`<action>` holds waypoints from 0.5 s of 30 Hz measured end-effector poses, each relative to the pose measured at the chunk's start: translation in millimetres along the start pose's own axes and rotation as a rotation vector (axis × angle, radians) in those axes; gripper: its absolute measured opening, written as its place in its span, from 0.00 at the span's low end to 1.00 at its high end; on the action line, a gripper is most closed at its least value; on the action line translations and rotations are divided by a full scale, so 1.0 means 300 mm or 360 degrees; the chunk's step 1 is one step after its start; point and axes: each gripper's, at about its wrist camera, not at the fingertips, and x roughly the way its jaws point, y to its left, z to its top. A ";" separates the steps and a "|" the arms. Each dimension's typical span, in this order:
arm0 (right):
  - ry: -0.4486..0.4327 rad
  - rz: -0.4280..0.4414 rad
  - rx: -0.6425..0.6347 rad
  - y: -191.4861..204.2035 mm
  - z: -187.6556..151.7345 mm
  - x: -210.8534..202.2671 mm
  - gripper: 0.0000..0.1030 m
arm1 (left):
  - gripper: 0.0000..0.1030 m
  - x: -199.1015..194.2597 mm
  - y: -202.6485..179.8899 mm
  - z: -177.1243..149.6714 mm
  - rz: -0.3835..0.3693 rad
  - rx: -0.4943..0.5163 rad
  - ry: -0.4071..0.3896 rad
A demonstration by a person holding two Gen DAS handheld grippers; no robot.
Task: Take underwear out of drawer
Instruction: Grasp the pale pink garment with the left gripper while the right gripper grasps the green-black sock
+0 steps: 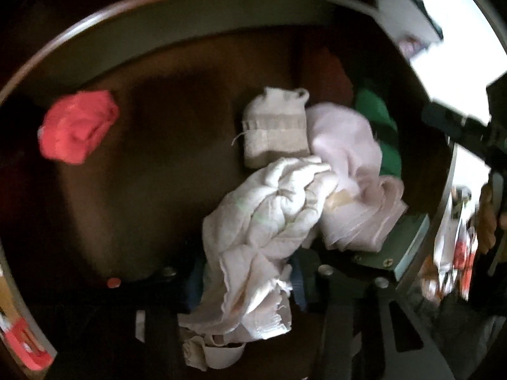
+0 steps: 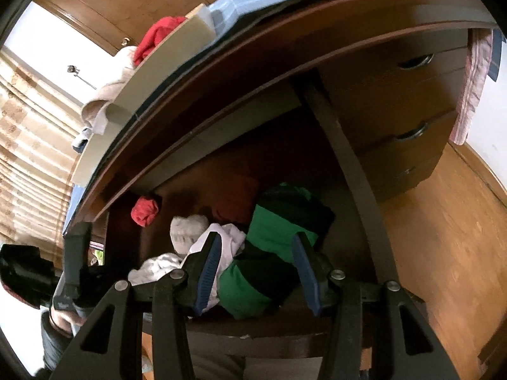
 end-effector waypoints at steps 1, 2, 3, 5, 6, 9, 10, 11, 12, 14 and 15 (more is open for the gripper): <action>0.0013 0.0005 0.0002 0.003 0.002 0.005 0.48 | 0.42 -0.013 0.013 -0.010 -0.0011 -0.0044 -0.0043; 0.0024 0.0009 0.0004 0.006 0.001 0.011 0.48 | 0.42 -0.026 0.024 -0.021 -0.0023 -0.0099 -0.0091; 0.0038 0.0001 0.0002 0.013 -0.001 0.019 0.48 | 0.42 -0.045 0.033 -0.036 -0.0033 -0.0152 -0.0150; 0.0081 -0.0020 -0.0018 0.030 -0.001 0.040 0.48 | 0.42 -0.083 0.044 -0.065 -0.0057 -0.0227 -0.0263; 0.0108 -0.0015 -0.0028 0.041 -0.003 0.053 0.48 | 0.42 -0.103 0.048 -0.079 -0.0044 -0.0258 -0.0318; 0.0168 -0.0030 -0.0031 0.061 -0.007 0.081 0.48 | 0.42 -0.158 0.056 -0.110 0.0040 -0.0336 -0.0476; 0.0185 -0.0051 -0.0022 0.063 -0.006 0.088 0.48 | 0.42 -0.179 0.063 -0.115 0.0047 -0.0368 -0.0522; 0.0200 -0.0066 -0.0005 0.063 -0.003 0.094 0.48 | 0.42 -0.198 0.073 -0.125 0.0046 -0.0395 -0.0561; 0.0215 -0.0068 0.0020 0.063 0.001 0.099 0.48 | 0.42 -0.218 0.083 -0.129 0.0046 -0.0430 -0.0617; 0.0251 -0.0065 0.0057 0.063 0.008 0.107 0.48 | 0.42 -0.245 0.101 -0.096 0.0060 -0.0464 -0.0695; 0.0276 -0.0089 0.0053 0.069 0.011 0.115 0.48 | 0.42 -0.259 0.105 -0.090 0.0065 -0.0472 -0.0727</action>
